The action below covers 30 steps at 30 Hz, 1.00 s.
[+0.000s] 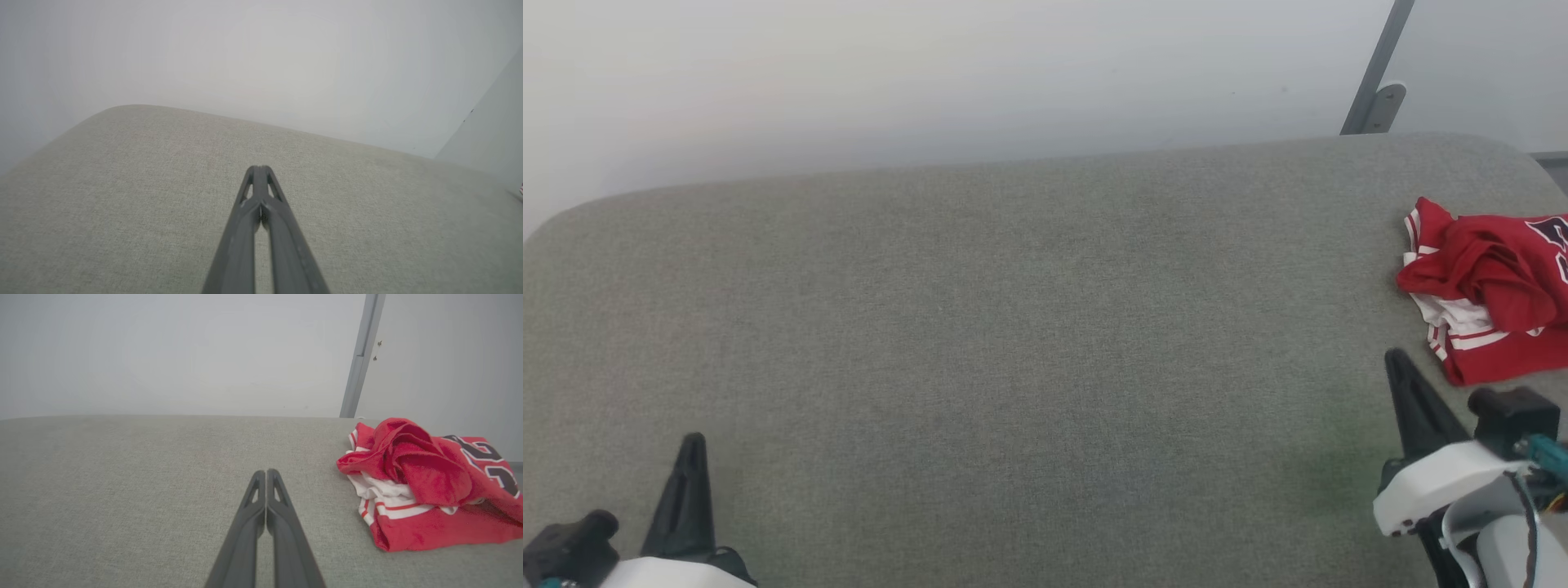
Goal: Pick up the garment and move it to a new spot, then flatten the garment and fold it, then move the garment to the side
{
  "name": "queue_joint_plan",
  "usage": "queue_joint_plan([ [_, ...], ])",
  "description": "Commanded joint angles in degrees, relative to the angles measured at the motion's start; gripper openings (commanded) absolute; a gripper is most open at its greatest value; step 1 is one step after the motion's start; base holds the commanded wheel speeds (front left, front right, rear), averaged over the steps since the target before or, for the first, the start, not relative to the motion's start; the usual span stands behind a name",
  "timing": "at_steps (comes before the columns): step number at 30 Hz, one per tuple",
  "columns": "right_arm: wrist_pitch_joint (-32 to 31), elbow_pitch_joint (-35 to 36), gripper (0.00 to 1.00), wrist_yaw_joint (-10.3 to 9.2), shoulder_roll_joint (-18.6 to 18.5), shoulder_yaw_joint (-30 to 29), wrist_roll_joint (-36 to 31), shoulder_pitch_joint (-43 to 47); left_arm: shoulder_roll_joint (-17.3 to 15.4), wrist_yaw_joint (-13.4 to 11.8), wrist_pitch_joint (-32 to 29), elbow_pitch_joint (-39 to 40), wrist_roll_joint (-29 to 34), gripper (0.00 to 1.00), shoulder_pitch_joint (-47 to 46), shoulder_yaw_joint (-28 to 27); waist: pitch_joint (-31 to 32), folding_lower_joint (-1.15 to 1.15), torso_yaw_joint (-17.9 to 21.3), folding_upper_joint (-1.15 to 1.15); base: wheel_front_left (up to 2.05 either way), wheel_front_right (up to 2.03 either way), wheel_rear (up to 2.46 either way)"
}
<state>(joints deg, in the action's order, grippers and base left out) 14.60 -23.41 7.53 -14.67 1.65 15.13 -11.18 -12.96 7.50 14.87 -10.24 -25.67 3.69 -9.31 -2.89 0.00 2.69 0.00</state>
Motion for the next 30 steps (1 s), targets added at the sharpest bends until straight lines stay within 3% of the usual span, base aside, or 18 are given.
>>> queue_joint_plan([
  [1, -0.7, 0.2, 0.0, 0.0, 0.1, -0.4, 1.8, -0.3, 0.0, 0.0, -0.5, 0.1, -1.6, 0.0, -0.3, 0.0, 0.0, 0.0, 0.0, 0.0, 0.0, 0.0, 0.0],
  [30, -7.7, 3.7, 0.0, -0.02, 4.1, -3.1, 28.0, 1.6, 3.4, 0.0, -7.8, -1.1, -24.2, 0.0, -3.8, 0.9, 0.6, 0.0, -0.6, 0.0, 0.0, 0.0, 0.0],
])
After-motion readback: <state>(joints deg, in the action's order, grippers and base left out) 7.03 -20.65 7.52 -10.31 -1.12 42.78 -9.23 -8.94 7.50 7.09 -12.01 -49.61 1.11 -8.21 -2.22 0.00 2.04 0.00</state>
